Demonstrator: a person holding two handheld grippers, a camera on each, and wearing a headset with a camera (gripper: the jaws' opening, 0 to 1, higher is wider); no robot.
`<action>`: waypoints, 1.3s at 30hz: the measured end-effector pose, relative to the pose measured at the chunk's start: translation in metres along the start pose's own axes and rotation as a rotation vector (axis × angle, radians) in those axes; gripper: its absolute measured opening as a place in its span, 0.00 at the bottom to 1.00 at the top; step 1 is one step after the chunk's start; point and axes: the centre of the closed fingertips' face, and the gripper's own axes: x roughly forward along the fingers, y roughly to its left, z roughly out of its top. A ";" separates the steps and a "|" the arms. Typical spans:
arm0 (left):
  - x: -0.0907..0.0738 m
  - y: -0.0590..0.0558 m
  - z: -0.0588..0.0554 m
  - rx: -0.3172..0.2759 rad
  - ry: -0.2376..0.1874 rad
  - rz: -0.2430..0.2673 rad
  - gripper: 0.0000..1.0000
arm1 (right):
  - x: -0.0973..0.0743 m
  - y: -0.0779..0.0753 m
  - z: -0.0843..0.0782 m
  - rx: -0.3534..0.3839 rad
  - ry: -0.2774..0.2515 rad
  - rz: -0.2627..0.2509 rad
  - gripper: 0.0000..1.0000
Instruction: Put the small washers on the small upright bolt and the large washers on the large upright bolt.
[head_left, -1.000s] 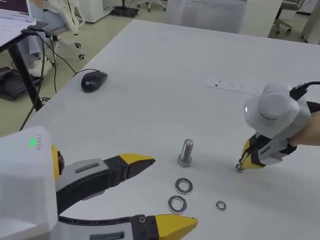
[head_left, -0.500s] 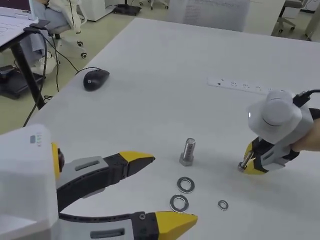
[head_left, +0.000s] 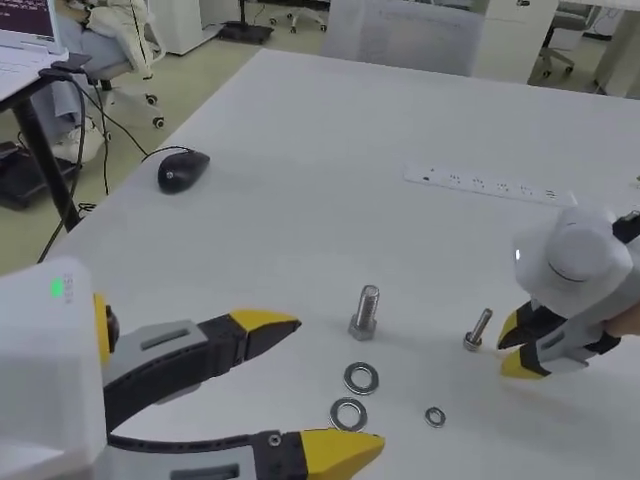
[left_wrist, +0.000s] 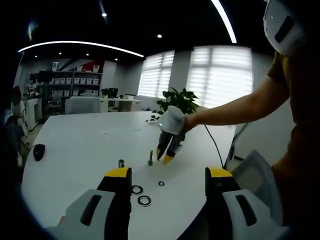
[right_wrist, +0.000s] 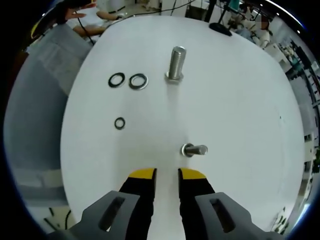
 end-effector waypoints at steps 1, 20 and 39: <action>0.000 0.000 0.000 0.000 0.000 0.000 0.59 | 0.000 0.005 0.001 -0.004 0.003 0.009 0.18; -0.009 -0.012 0.009 0.018 -0.025 -0.011 0.59 | 0.019 0.053 0.051 -0.091 -0.057 0.083 0.18; -0.012 -0.011 0.008 0.014 -0.031 0.007 0.59 | 0.032 0.062 0.058 -0.127 -0.018 0.103 0.18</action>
